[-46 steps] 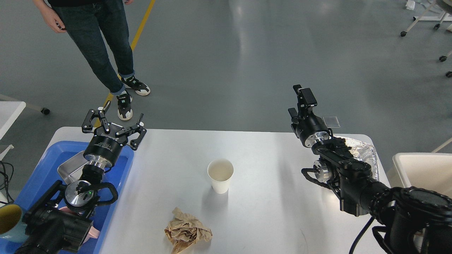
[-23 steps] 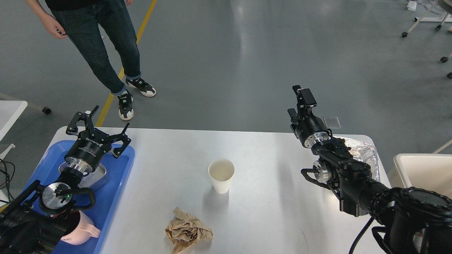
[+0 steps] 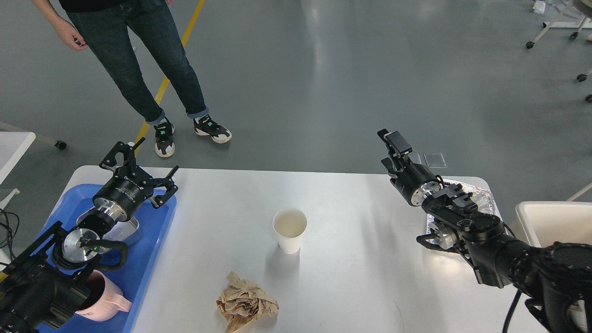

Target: Tidy desktop

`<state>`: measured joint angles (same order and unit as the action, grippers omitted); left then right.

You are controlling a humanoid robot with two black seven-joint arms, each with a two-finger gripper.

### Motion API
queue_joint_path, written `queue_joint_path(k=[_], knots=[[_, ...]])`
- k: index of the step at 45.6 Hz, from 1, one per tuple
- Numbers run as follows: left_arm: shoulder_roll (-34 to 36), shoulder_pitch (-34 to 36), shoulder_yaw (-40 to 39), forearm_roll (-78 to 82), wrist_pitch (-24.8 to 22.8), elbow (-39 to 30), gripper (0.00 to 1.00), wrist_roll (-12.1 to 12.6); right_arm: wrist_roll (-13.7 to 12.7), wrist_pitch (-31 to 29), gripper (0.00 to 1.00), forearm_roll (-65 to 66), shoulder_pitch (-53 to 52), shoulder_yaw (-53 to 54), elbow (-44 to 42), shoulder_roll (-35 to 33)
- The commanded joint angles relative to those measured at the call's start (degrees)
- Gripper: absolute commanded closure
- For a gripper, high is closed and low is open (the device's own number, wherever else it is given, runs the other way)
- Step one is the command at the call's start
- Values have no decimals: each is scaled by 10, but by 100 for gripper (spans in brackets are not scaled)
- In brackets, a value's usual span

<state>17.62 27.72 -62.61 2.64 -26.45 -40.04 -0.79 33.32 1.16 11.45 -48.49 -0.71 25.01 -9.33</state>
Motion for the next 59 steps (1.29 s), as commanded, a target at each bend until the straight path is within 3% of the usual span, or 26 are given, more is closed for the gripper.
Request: queue_joint_path(k=[1, 13, 30, 46, 52, 59], knots=[[2, 1, 1, 3, 0, 0, 2, 0, 1, 7, 0, 21, -1, -35, 123, -108], [3, 1, 2, 19, 1, 0, 2, 0, -1, 13, 0, 191, -1, -52, 296, -331], [2, 12, 3, 41, 1, 0, 2, 0, 2, -6, 0, 355, -1, -59, 385, -568], [1, 32, 39, 60, 1, 0, 2, 0, 21, -7, 0, 534, -3, -55, 393, -670], [1, 32, 39, 61, 1, 0, 2, 0, 49, -8, 0, 572, 1, -59, 402, -698], [0, 30, 40, 61, 1, 0, 2, 0, 57, -8, 0, 597, 7, -60, 401, -707]])
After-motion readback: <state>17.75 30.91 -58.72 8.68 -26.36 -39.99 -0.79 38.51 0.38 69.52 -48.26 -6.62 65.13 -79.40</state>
